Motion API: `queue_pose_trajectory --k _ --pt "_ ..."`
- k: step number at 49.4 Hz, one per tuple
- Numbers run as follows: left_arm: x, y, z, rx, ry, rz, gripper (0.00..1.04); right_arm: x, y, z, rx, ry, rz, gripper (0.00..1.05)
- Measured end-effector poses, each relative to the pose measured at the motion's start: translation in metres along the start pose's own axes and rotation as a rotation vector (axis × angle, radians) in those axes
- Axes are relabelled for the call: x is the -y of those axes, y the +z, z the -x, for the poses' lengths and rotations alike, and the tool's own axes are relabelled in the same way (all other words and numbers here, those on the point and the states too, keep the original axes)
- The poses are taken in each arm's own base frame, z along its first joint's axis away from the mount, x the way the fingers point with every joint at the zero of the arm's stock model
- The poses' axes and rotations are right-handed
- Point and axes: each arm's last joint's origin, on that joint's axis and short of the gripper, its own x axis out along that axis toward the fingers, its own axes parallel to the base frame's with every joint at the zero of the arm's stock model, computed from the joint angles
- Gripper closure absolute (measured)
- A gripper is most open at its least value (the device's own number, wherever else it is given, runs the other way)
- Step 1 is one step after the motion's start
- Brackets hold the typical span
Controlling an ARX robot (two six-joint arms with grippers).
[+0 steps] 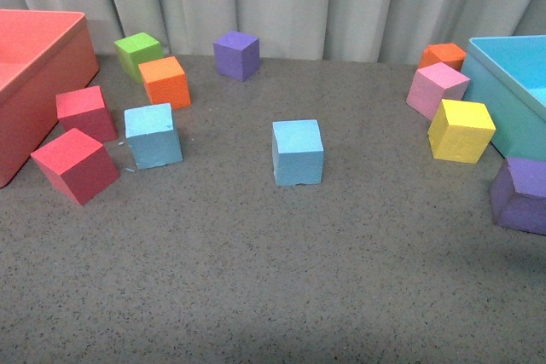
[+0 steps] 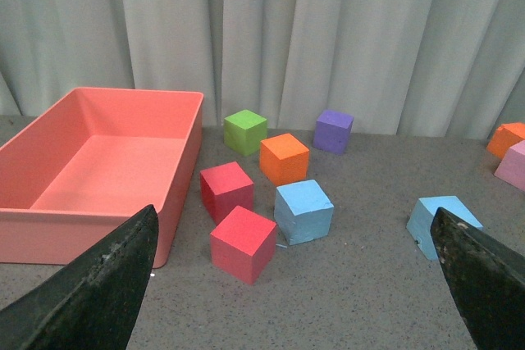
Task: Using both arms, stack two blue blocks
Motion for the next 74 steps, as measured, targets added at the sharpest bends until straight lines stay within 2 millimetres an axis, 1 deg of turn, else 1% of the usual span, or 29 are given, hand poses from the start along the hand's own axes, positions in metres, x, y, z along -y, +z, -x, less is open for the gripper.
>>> queue_pose_trajectory --k 11,21,24,27,33,44,74 --pt "0.0 0.0 0.0 0.0 0.0 0.0 0.07 0.011 0.0 0.028 0.0 0.01 -0.001 1.04" --pt "0.0 0.0 0.0 0.0 0.0 0.0 0.07 0.018 0.0 0.046 -0.001 0.006 -0.001 1.04" --pt "0.0 0.0 0.0 0.0 0.0 0.0 0.07 0.025 0.0 0.052 0.0 0.021 -0.002 1.04" --pt "0.0 0.0 0.0 0.0 0.0 0.0 0.07 0.028 0.0 0.056 0.0 0.007 -0.002 1.04" --pt "0.0 0.0 0.0 0.0 0.0 0.0 0.07 0.029 0.0 0.064 0.001 0.004 -0.002 1.04" --pt "0.0 0.0 0.0 0.0 0.0 0.0 0.07 0.029 0.001 0.077 0.005 0.005 -0.003 1.04" --pt "0.0 0.0 0.0 0.0 0.0 0.0 0.07 0.029 0.005 0.098 0.021 0.006 -0.003 1.04"
